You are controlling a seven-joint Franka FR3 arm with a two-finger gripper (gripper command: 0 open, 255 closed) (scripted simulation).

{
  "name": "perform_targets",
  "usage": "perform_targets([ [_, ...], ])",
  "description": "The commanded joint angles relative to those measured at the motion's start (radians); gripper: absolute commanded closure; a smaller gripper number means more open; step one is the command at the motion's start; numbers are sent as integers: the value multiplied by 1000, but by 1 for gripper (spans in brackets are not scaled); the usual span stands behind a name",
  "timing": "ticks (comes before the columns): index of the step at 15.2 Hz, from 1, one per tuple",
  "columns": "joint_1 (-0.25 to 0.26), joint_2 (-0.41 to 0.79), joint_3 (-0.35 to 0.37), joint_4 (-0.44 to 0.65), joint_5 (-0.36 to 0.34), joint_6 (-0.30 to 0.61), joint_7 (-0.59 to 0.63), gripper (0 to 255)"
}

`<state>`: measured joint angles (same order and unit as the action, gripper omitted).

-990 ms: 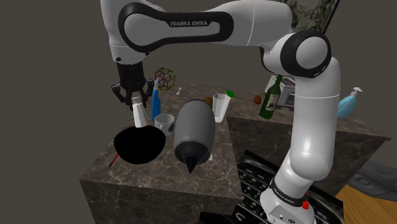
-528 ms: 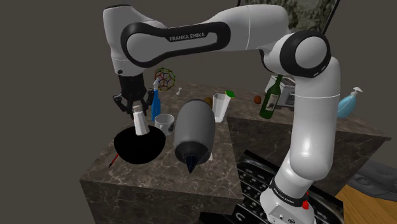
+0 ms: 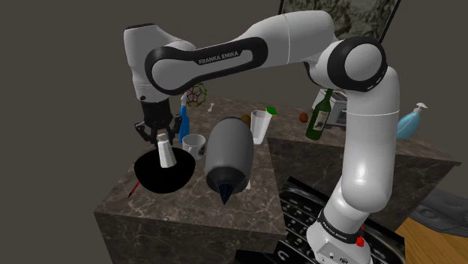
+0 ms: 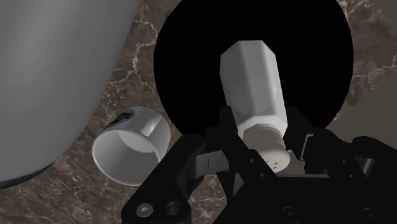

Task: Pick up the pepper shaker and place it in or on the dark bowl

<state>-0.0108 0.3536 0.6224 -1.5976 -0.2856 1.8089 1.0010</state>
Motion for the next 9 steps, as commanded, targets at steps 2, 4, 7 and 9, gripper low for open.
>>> perform_targets([
  [2, 0, 1, 0, -3, -1, 4, 1, 255],
  [4, 0, 1, 0, -3, -1, 4, 1, 255],
  [7, 0, 1, 0, -3, -1, 4, 1, 0],
  [9, 0, 1, 0, -2, -1, 4, 1, 0],
])
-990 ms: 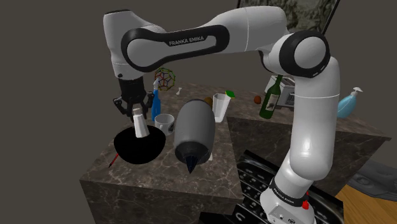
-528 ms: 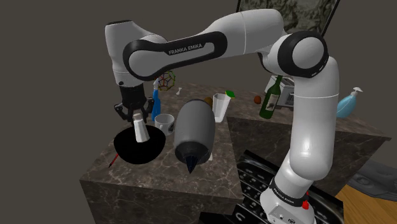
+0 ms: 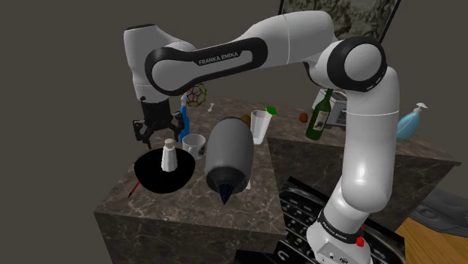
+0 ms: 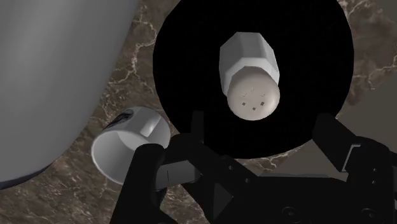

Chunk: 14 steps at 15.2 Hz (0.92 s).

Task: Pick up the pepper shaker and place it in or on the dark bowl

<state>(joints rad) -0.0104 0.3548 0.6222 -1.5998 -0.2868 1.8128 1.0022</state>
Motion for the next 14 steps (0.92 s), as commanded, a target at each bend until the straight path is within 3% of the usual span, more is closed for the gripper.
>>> perform_targets([
  [1, 0, 0, 0, 0, 0, 0, 0, 0],
  [3, 0, 0, 0, -1, 0, 0, 0, 0],
  [7, 20, -1, 7, 126, 7, -126, -9, 0],
  [14, 20, -1, 7, 126, 7, -126, -9, 0],
])
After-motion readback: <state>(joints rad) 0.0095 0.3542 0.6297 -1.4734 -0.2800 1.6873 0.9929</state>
